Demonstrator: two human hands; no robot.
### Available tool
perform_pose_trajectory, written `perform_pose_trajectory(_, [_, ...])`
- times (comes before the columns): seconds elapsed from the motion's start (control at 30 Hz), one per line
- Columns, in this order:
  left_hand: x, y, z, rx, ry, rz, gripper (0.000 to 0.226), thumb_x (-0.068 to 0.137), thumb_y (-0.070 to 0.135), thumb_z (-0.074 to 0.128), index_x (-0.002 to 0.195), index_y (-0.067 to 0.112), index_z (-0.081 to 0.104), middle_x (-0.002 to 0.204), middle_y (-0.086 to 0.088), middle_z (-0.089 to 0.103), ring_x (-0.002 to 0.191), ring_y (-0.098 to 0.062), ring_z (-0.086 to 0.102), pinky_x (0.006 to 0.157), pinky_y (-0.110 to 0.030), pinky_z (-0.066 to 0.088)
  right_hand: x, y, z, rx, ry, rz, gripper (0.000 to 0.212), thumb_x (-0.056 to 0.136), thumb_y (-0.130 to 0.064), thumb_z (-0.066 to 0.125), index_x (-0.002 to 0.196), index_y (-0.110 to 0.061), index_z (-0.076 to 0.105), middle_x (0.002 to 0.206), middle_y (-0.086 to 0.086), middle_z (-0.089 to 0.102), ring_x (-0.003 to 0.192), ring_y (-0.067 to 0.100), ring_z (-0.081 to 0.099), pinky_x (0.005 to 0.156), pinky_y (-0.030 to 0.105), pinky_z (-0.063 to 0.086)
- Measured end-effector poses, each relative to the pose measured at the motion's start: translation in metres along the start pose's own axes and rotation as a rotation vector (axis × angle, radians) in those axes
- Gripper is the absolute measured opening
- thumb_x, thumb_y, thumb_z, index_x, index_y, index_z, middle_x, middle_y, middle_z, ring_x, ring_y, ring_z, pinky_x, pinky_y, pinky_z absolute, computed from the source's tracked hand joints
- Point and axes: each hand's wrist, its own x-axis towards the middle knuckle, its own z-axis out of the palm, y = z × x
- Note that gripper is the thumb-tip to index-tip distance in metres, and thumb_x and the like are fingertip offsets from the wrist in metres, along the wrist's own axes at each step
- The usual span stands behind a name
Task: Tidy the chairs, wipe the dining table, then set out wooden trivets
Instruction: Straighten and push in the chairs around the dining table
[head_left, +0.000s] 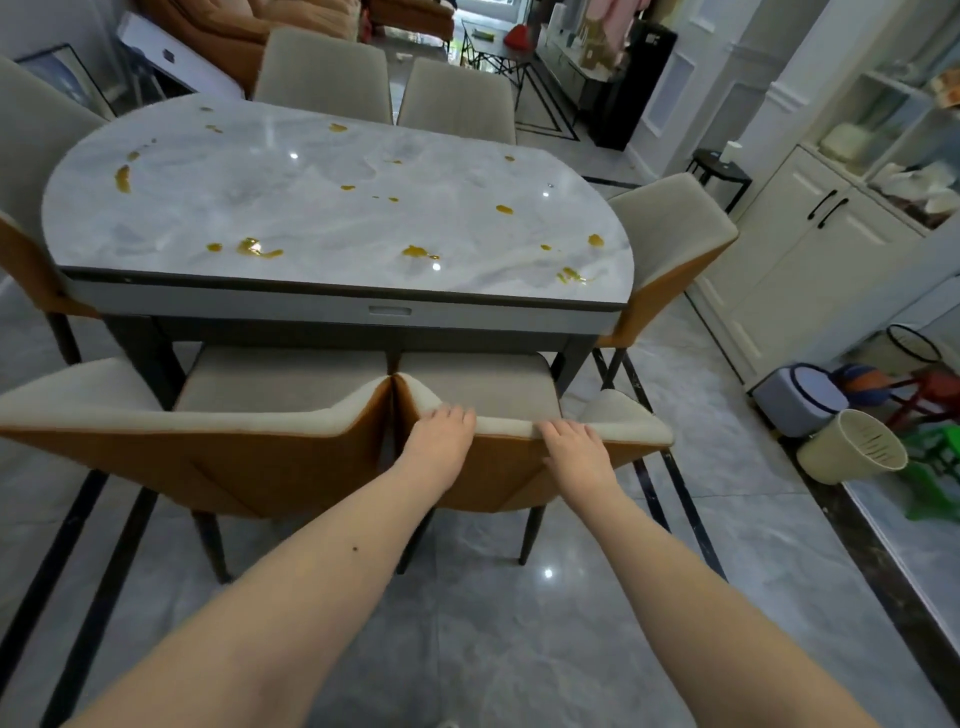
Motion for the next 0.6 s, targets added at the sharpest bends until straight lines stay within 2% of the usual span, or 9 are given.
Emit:
perform_pose_trajectory(0.13, [0.007,0.010,0.006,0.059,0.017,-0.054,0.054,0.087,0.011,0.060,0.136,0.009,0.037,0.137,-0.010,0.044,0.128,-0.026,0.039,0.108,-0.037,0.032,0.006,0.018,-0.001,0.033,-0.044,-0.017,0.044,0.093,-0.011,0.049,0.135,-0.022,0.042,0.137,0.003,0.050,0.128,0.026,0.042,0.110,0.042,0.028])
perform_pose_trajectory(0.23, [0.013,0.014,0.003,0.088,-0.025,-0.088,0.045,0.087,0.011,0.059,0.129,0.009,0.042,0.132,-0.011,0.048,0.124,-0.027,0.043,0.106,-0.038,0.035,0.012,0.020,-0.003,0.058,-0.086,0.003,0.042,0.093,-0.008,0.049,0.132,-0.022,0.043,0.135,0.004,0.050,0.128,0.028,0.040,0.112,0.048,0.023])
perform_pose_trajectory(0.37, [0.020,0.014,0.000,0.129,-0.069,-0.075,0.040,0.089,0.014,0.058,0.126,0.010,0.044,0.129,-0.011,0.052,0.120,-0.028,0.047,0.105,-0.039,0.036,0.018,0.019,-0.001,0.036,-0.140,0.035,0.051,0.088,-0.006,0.056,0.133,-0.022,0.039,0.135,0.005,0.049,0.131,0.030,0.038,0.116,0.056,0.014])
perform_pose_trajectory(0.6, [0.020,0.016,0.001,0.195,-0.081,-0.052,0.039,0.088,0.014,0.059,0.123,0.009,0.043,0.123,-0.012,0.056,0.114,-0.029,0.051,0.100,-0.038,0.038,0.022,0.017,0.001,-0.020,-0.149,0.046,0.038,0.089,-0.006,0.055,0.121,-0.022,0.043,0.122,0.006,0.055,0.119,0.032,0.046,0.111,0.058,0.023])
